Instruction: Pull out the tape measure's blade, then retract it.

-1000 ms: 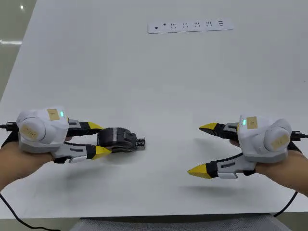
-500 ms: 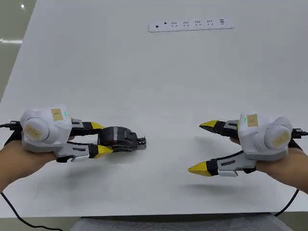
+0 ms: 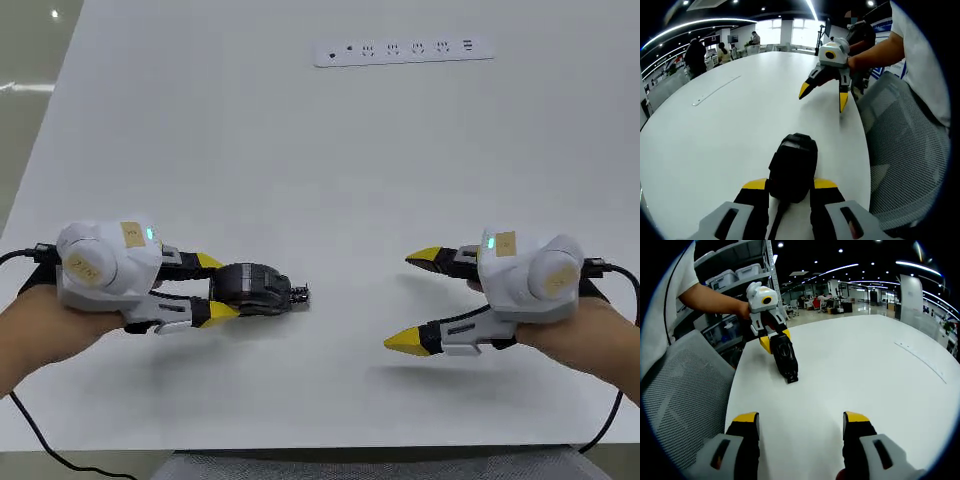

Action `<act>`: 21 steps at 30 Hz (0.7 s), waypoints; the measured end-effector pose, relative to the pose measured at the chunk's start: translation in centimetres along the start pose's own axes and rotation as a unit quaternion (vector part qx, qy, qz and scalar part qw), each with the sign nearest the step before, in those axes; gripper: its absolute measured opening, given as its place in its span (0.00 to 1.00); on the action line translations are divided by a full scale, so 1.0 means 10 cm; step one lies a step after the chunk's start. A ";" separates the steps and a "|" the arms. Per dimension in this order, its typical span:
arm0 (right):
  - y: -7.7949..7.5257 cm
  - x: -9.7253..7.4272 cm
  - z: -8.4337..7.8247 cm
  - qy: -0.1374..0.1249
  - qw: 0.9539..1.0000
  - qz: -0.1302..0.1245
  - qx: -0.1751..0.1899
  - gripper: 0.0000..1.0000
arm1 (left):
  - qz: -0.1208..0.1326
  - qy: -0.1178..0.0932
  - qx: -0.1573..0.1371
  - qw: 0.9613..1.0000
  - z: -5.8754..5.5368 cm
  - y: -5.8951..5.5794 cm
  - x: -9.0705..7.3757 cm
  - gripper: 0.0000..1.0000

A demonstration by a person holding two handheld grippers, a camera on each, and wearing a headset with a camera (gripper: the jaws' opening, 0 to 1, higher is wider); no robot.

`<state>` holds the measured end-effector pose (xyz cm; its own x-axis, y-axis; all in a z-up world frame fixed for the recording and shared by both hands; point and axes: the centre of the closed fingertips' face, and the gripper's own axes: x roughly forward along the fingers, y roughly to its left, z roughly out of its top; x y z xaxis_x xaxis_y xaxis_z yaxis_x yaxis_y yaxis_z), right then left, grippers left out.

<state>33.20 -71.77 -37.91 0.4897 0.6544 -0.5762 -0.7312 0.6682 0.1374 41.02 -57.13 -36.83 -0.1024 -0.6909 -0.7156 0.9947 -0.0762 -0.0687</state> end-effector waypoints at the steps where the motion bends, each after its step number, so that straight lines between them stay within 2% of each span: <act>1: 0.01 0.03 0.02 -0.003 1.000 0.005 -0.008 0.67 | -0.001 0.002 0.002 1.000 0.00 0.00 0.00 0.29; 4: 0.02 0.11 0.07 -0.011 0.999 0.011 -0.028 0.61 | 0.000 0.007 0.010 1.000 -0.01 0.00 0.00 0.29; 9: 0.06 0.27 0.13 -0.016 0.999 0.026 -0.042 0.56 | 0.000 0.011 0.015 1.000 -0.01 0.00 0.00 0.29; 21: 0.13 0.61 0.27 -0.029 0.997 0.040 -0.061 0.53 | 0.000 0.018 0.020 1.000 -0.02 0.00 0.01 0.28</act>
<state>36.52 -66.00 -39.06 0.4518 0.7259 -0.5186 -0.8198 0.5671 0.0796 40.97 -57.04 -37.01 -0.1017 -0.6648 -0.7400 0.9936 -0.1053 -0.0420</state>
